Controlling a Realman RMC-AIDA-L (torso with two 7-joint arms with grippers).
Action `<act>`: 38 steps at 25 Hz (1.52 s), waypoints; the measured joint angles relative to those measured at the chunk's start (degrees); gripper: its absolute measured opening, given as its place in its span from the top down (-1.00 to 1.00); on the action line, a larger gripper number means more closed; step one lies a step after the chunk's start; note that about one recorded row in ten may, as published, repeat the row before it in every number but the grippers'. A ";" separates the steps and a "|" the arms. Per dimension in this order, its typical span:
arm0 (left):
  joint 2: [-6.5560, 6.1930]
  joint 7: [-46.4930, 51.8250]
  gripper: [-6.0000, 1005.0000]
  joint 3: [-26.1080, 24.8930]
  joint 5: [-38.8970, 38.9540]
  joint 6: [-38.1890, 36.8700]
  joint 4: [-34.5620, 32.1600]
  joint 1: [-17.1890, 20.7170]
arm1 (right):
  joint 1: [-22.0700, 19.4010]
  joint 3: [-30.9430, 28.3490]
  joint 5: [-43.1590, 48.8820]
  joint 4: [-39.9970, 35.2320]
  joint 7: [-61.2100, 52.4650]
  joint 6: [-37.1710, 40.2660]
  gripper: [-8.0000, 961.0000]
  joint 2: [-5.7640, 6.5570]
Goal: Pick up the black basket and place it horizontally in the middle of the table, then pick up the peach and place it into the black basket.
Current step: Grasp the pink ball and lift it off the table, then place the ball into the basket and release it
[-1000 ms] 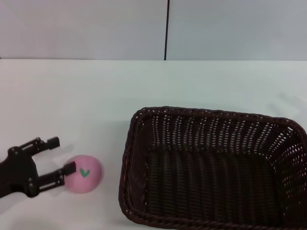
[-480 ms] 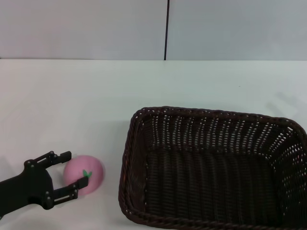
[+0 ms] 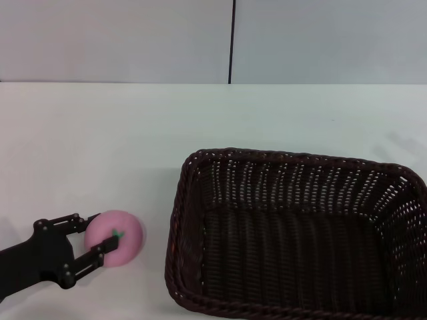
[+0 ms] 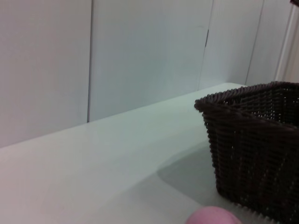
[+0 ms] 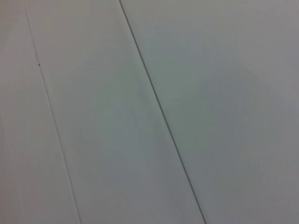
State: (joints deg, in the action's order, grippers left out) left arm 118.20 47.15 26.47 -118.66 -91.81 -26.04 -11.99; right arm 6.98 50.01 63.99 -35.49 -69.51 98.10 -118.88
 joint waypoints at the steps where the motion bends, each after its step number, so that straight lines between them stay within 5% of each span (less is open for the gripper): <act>1: 0.00 -0.23 -0.26 -0.04 0.09 -0.22 -0.02 0.00 | 0.00 0.00 0.00 0.20 0.33 0.00 -0.06 0.03; 9: -0.01 -1.21 0.06 -0.11 2.55 -1.67 -0.03 0.05 | -0.03 -0.62 -0.41 2.78 2.90 0.10 -0.06 0.05; 11: -0.22 -0.58 0.21 -1.88 9.03 -6.92 -0.49 0.21 | -0.04 -1.22 -0.43 3.06 2.90 0.26 -0.06 0.03; 16: -0.24 -0.50 0.28 -3.13 10.75 -9.26 -0.80 -0.34 | 0.17 -1.61 -0.45 3.42 2.89 0.61 -0.06 0.07; 21: 0.54 0.64 0.35 -0.37 12.52 -16.16 0.12 -6.53 | 0.71 -1.60 -0.45 3.59 2.88 0.67 -0.06 -0.04; 27: 0.87 -1.77 0.47 7.27 12.91 -16.34 10.06 -12.59 | 1.79 -1.58 -0.45 4.41 2.88 1.17 -0.06 -0.10; 38: 0.89 -13.32 0.28 8.20 11.80 -12.97 21.95 -14.50 | 2.15 -1.58 -0.45 4.80 2.55 1.48 -0.06 -0.20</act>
State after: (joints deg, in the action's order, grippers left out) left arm 119.09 33.83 34.67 -106.85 -104.78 -4.09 -26.48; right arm 9.13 48.43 63.54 -30.69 -66.97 99.58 -119.08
